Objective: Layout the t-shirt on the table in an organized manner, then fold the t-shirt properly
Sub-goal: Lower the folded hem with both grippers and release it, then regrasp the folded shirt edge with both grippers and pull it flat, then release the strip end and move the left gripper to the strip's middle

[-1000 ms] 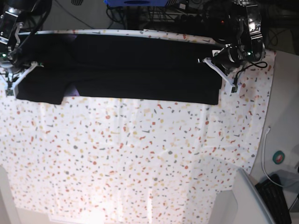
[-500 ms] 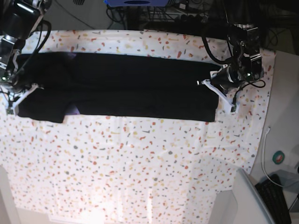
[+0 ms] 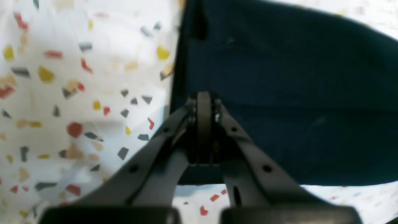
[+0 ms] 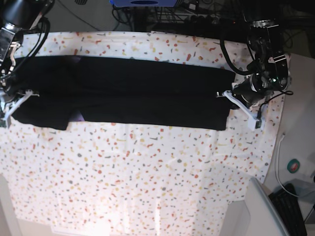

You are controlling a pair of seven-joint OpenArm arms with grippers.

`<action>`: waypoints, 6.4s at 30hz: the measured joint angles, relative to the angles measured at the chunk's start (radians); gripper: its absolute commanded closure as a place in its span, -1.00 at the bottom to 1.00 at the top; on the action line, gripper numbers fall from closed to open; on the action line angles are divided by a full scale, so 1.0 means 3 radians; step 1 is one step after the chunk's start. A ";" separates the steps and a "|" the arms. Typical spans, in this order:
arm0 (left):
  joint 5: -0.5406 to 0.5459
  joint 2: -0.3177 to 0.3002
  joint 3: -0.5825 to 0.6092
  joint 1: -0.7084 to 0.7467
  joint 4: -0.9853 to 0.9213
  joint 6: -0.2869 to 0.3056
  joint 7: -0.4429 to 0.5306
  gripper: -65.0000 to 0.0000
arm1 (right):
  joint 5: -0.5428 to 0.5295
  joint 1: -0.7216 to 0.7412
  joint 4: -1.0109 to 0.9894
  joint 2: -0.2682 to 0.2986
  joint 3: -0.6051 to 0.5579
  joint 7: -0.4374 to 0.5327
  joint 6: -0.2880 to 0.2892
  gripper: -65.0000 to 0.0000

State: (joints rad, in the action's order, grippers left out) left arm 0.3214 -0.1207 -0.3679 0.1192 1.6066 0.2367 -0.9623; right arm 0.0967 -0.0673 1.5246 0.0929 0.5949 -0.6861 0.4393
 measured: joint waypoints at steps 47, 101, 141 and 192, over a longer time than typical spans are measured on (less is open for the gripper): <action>-0.0058 -0.0045 -0.0910 0.0354 0.0435 0.0346 -0.0122 1.00 | -0.0006 0.0896 -0.1544 0.0484 0.0027 0.0109 -0.0008 1.00; -0.0029 0.0270 0.0031 0.0036 0.0029 0.0324 -0.0076 1.00 | -0.0031 -0.0066 -0.0244 -0.0224 0.0160 -0.0005 0.0010 1.00; -0.0441 0.0114 0.0291 -0.0435 0.0183 0.0153 -0.0254 1.00 | -0.0006 0.0055 -0.0206 -0.0202 0.0323 0.0268 -0.0004 1.00; -0.0495 -0.0106 -0.0263 -0.0638 -0.1166 0.0703 0.0666 1.00 | -0.0015 -0.0216 0.0183 -0.0221 0.0289 0.0281 -0.0003 1.00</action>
State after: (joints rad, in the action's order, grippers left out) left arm 0.1730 -0.1524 -0.4469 -0.0723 1.2568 0.4477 -0.7624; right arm 0.0921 -0.1322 1.5795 0.0265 0.6815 -0.6018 0.4385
